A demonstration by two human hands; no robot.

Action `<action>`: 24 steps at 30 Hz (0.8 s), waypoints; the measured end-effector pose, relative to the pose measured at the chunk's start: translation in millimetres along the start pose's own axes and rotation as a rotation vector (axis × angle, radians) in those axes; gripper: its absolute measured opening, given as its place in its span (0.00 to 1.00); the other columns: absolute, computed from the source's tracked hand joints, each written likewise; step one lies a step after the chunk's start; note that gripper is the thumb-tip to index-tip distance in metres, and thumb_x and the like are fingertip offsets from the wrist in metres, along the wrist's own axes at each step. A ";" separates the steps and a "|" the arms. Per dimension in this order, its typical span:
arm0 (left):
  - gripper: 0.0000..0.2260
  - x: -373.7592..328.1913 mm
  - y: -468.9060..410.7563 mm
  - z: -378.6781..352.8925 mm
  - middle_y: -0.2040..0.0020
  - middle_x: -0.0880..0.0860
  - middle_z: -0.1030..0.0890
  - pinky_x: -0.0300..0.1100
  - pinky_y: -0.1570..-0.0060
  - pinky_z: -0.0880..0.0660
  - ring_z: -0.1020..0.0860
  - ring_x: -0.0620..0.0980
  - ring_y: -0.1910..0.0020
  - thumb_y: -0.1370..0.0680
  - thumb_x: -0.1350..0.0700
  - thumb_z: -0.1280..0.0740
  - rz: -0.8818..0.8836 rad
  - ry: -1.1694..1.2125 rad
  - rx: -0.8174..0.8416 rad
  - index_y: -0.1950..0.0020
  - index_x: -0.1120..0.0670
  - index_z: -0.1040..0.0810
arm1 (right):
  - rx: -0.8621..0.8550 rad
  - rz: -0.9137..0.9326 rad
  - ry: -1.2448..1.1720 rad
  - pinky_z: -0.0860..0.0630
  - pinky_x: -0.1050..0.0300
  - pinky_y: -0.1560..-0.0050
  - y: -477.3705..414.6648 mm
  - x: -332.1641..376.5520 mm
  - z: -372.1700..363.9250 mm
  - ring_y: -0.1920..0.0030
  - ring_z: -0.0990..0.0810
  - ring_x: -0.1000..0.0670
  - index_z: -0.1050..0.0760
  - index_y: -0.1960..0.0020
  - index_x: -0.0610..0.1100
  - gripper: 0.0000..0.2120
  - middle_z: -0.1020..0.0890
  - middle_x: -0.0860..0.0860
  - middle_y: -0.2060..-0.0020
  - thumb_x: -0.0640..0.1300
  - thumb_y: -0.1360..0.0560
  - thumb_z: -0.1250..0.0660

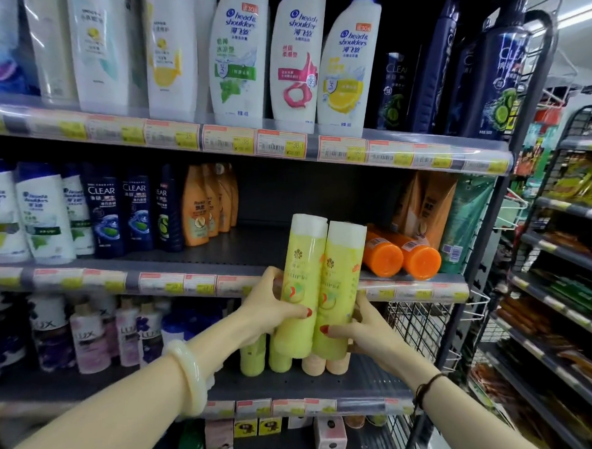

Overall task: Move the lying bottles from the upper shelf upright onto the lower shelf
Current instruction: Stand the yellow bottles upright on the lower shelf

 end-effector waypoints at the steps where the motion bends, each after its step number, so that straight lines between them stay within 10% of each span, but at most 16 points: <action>1: 0.29 4.6 2.2 1.4 0.43 0.51 0.23 0.57 0.45 0.23 0.23 0.51 0.45 0.35 0.62 0.24 -0.012 -0.001 0.001 0.40 0.51 0.33 | 0.015 0.014 0.014 0.23 0.42 0.40 1.2 -1.2 -2.3 0.42 0.21 0.50 0.36 0.34 0.50 0.32 0.21 0.51 0.42 0.36 0.32 0.27; 7: 0.34 29.4 16.9 10.0 0.47 0.44 0.24 0.45 0.50 0.25 0.26 0.46 0.45 0.35 0.66 0.25 -0.046 -0.113 0.047 0.34 0.48 0.35 | 0.085 0.051 0.075 0.22 0.69 0.60 8.3 -15.6 -26.2 0.52 0.21 0.63 0.36 0.37 0.51 0.31 0.20 0.58 0.50 0.33 0.33 0.27; 12: 0.38 56.7 22.6 15.8 0.42 0.49 0.23 0.51 0.37 0.28 0.26 0.51 0.37 0.38 0.66 0.24 -0.048 -0.255 0.018 0.32 0.52 0.35 | 0.072 0.042 0.140 0.24 0.62 0.49 3.2 -45.6 -46.9 0.50 0.22 0.57 0.33 0.47 0.57 0.28 0.21 0.59 0.53 0.31 0.35 0.26; 24: 0.36 118.4 9.3 21.2 0.45 0.45 0.25 0.38 0.47 0.32 0.28 0.44 0.42 0.34 0.67 0.25 -0.030 -0.286 -0.026 0.30 0.54 0.36 | 0.003 0.078 0.159 0.26 0.70 0.53 -27.2 -106.7 -84.4 0.48 0.23 0.59 0.31 0.41 0.49 0.26 0.22 0.57 0.50 0.38 0.35 0.24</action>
Point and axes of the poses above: each hand's wrist, its own y-axis away from the middle knuckle, its own z-axis out of the back of the hand, x = y × z, the point moved 5 cm from there along -y, towards the middle knuckle
